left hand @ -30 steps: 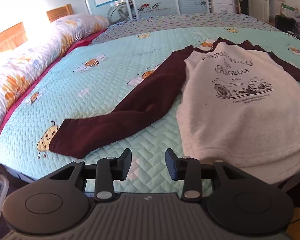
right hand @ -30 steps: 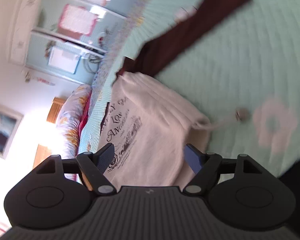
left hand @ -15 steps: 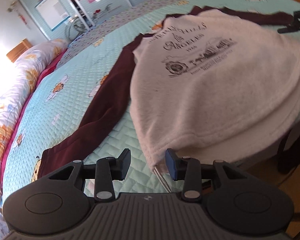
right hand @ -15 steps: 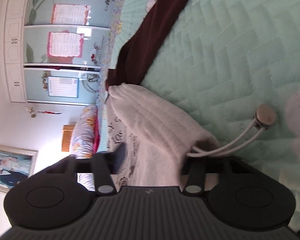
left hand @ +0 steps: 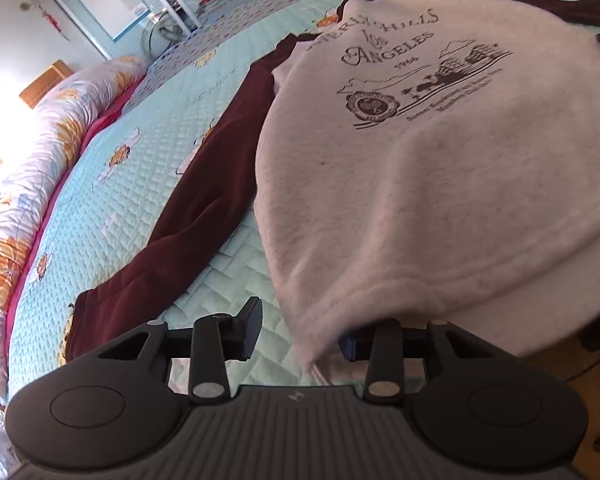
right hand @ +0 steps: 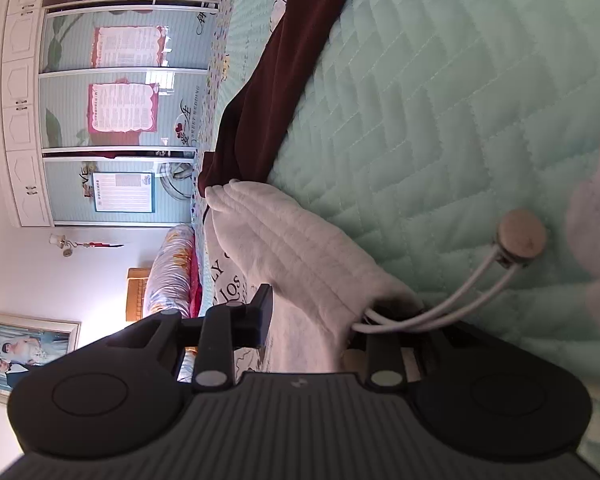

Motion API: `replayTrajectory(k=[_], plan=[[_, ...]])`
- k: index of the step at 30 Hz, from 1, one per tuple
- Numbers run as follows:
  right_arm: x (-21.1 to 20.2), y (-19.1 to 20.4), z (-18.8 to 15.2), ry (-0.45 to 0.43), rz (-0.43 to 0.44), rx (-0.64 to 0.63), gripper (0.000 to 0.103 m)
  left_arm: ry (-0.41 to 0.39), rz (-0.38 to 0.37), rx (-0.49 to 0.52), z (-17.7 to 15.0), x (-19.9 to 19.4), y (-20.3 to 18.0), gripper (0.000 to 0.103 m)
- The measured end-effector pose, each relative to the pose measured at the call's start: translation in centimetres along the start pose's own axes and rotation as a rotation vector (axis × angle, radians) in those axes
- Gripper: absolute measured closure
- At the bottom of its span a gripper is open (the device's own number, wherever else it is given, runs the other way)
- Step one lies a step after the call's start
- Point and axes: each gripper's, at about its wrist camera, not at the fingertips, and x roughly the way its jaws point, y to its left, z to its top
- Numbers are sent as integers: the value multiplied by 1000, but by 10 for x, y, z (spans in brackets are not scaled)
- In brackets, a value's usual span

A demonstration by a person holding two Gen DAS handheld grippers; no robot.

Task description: Fold clothes

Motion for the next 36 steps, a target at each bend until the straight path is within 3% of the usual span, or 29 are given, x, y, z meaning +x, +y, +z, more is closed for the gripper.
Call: replayTrajectory(k=[2, 3, 8, 12, 14, 16, 19, 21, 23, 25, 30, 32, 36], plan=[[-2, 8, 0, -21, -2, -51, 99, -16, 1, -68, 5, -1, 7, 95], [-8, 14, -1, -51, 15, -79, 102, -48, 13, -118, 7, -8, 16, 95], [-52, 60, -14, -184, 118, -257, 102, -235, 39, -325, 7, -62, 67, 95], [-88, 93, -43, -234, 139, -417, 102, -309, 90, -317, 3, -95, 77, 95], [-100, 97, -53, -231, 130, -470, 102, -287, 79, -276, -3, -93, 73, 92], [-98, 90, -58, -189, 88, -518, 102, -209, 74, -248, -10, -69, 65, 89], [-64, 58, -50, -33, -44, -423, 95, 25, 11, -216, -16, -21, 54, 87], [-57, 42, -45, 23, -109, -360, 93, 105, -26, -186, -22, -9, 47, 83], [-60, 41, -42, 25, -108, -371, 85, 75, -25, -163, -29, -16, 45, 79], [-64, 44, -38, 11, -96, -401, 79, 37, -33, -204, -28, -23, 54, 69], [-48, 63, -43, 16, -91, -476, 78, 35, -5, -226, -2, -13, 66, 66], [-43, 71, -48, 50, -97, -483, 78, 56, -25, -189, -2, -13, 65, 65], [-56, 53, -50, 116, -186, -434, 76, 59, -95, -71, -30, -27, 58, 64]])
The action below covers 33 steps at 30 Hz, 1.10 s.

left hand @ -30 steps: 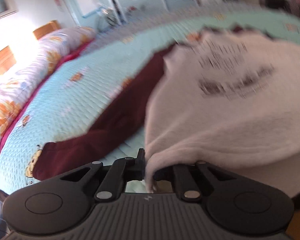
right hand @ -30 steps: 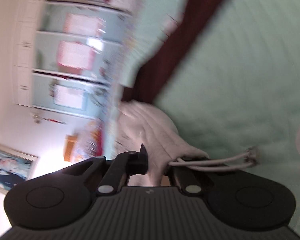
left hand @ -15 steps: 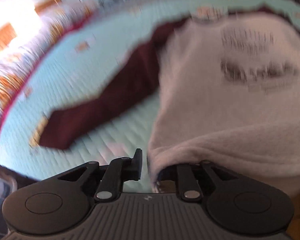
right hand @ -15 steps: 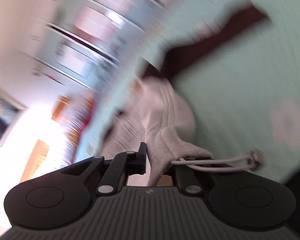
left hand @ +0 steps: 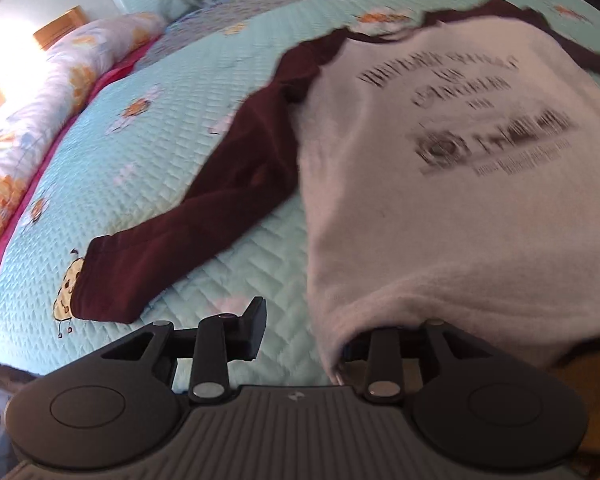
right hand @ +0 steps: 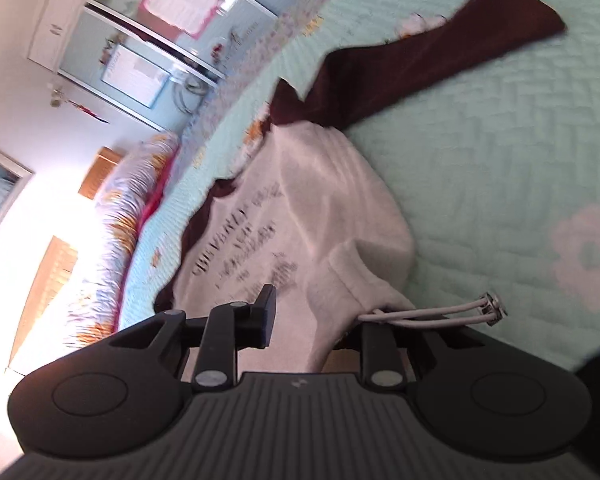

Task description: Fold clothes

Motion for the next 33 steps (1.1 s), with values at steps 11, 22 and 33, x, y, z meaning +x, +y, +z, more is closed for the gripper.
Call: replayTrajectory(k=[11, 22, 33], plan=[[-64, -38, -15, -7, -15, 159, 50, 42, -156, -58, -27, -18, 21, 48], [-86, -7, 33, -257, 149, 52, 33, -213, -117, -314, 14, -73, 99, 43], [14, 45, 159, -133, 240, -133, 26, -273, -80, -192, 168, -11, 108, 39]])
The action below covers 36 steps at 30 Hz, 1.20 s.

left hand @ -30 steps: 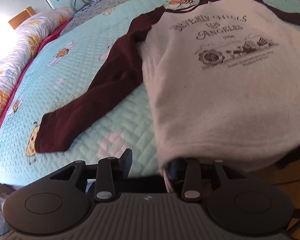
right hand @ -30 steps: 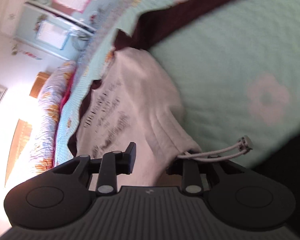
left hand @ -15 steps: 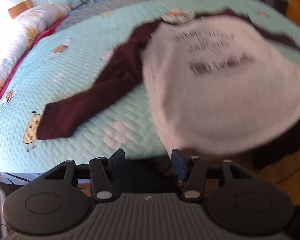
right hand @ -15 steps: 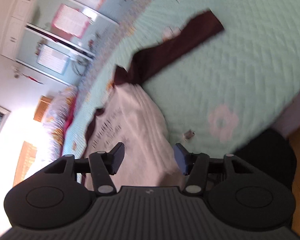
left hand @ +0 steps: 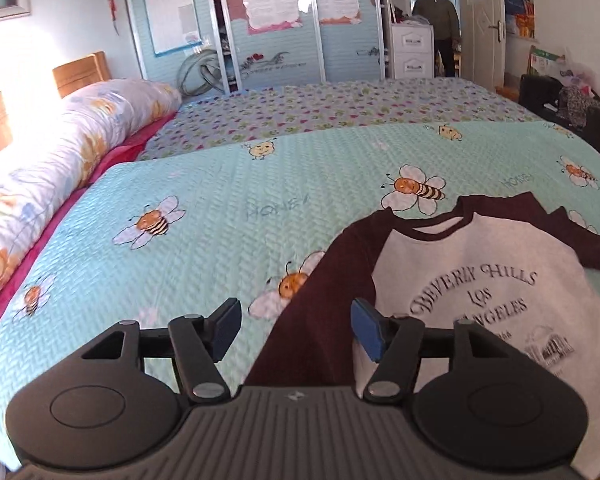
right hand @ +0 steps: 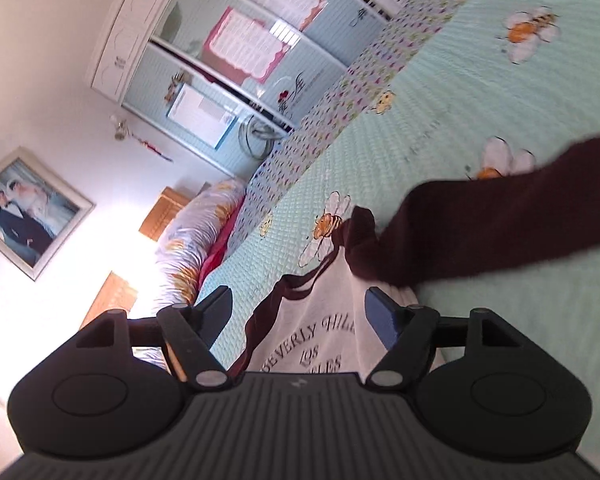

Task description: Fold clothes

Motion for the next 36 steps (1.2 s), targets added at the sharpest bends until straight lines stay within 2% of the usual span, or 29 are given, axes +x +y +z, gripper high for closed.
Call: replayTrajectory(k=[2, 5, 10, 14, 18, 22, 25, 26, 27, 28, 29, 30, 31, 33, 36], plan=[[27, -1, 20, 27, 4, -25, 21, 31, -8, -6, 19, 34, 0, 39], [77, -9, 46, 91, -16, -51, 21, 87, -50, 12, 46, 91, -1, 38], [162, -30, 80, 208, -39, -50, 21, 221, -100, 121, 77, 199, -13, 37], [217, -56, 95, 298, -47, -28, 21, 335, -250, 101, 81, 267, -17, 37], [256, -82, 100, 382, -70, -18, 21, 366, -284, 125, 72, 303, -26, 37], [278, -96, 91, 444, 16, 48, 21, 382, -341, 133, 65, 320, -32, 30], [287, -92, 77, 457, 23, 23, 22, 359, -364, 138, 64, 318, -37, 30], [288, -89, 74, 453, 17, 6, 25, 351, -372, 141, 64, 317, -39, 33], [288, -87, 72, 453, 3, -10, 27, 343, -381, 145, 64, 316, -40, 41], [289, -84, 70, 454, -13, -25, 40, 340, -400, 148, 65, 314, -42, 48], [290, -83, 69, 456, -44, -40, 61, 338, -426, 151, 65, 310, -45, 72], [289, -83, 68, 458, -68, -46, 73, 333, -445, 163, 65, 306, -49, 88], [289, -83, 66, 460, -90, -50, 82, 326, -443, 186, 64, 304, -53, 88], [285, -83, 65, 446, -95, -60, 82, 318, -426, 217, 62, 303, -58, 88], [283, -83, 63, 430, -93, -75, 82, 316, -433, 169, 61, 308, -54, 88]])
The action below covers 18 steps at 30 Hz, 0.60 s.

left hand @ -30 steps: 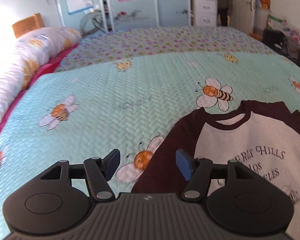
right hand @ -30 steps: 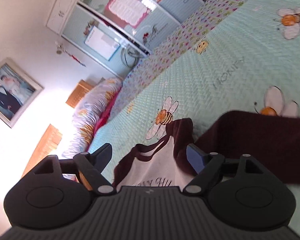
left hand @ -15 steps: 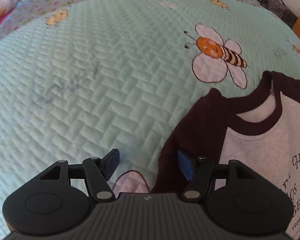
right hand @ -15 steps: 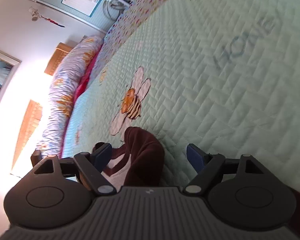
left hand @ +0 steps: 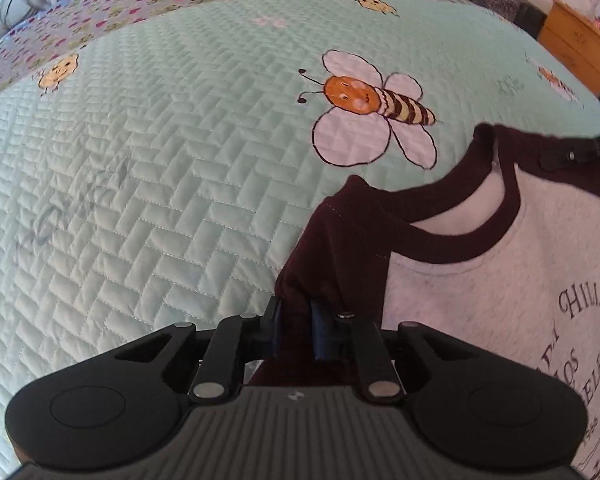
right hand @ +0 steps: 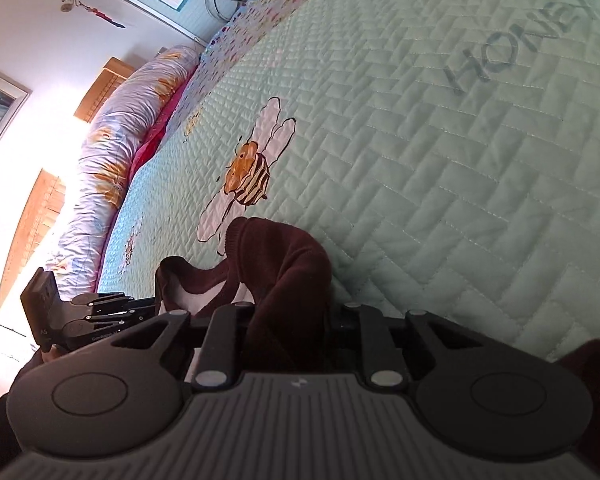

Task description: Fold clothes

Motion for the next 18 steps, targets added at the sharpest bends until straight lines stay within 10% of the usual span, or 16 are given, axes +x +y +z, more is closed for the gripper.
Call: replayTrajectory(k=[8, 13, 18], plan=[[-8, 2, -3, -46, 51, 1, 77, -67, -106, -144, -6, -13, 17, 85], [-11, -2, -3, -16, 115, 42, 37, -55, -365, -307, -4, -9, 39, 48], [-15, -10, -3, -28, 159, 95, 37, -53, -459, -352, -8, -5, 40, 37]])
